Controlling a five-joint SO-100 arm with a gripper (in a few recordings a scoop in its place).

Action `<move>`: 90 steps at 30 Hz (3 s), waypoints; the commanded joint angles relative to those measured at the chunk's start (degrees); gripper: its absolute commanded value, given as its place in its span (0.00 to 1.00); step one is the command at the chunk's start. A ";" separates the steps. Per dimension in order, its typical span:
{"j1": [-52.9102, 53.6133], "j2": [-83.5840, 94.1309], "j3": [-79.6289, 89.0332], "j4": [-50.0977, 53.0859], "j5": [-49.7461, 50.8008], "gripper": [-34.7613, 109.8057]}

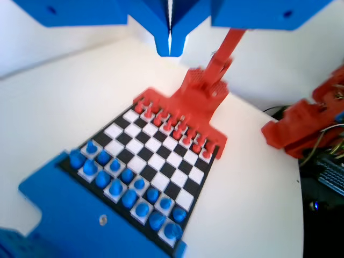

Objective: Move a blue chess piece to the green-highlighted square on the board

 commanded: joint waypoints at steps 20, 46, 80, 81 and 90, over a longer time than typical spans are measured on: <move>7.38 -36.04 -14.06 5.19 -24.70 0.25; 4.39 -37.35 14.59 -23.73 -23.99 0.31; 6.24 -37.44 30.76 -40.69 -27.07 0.32; 6.42 -37.44 31.03 -41.13 -27.16 0.32; 7.21 -37.71 34.72 -45.97 -28.48 0.32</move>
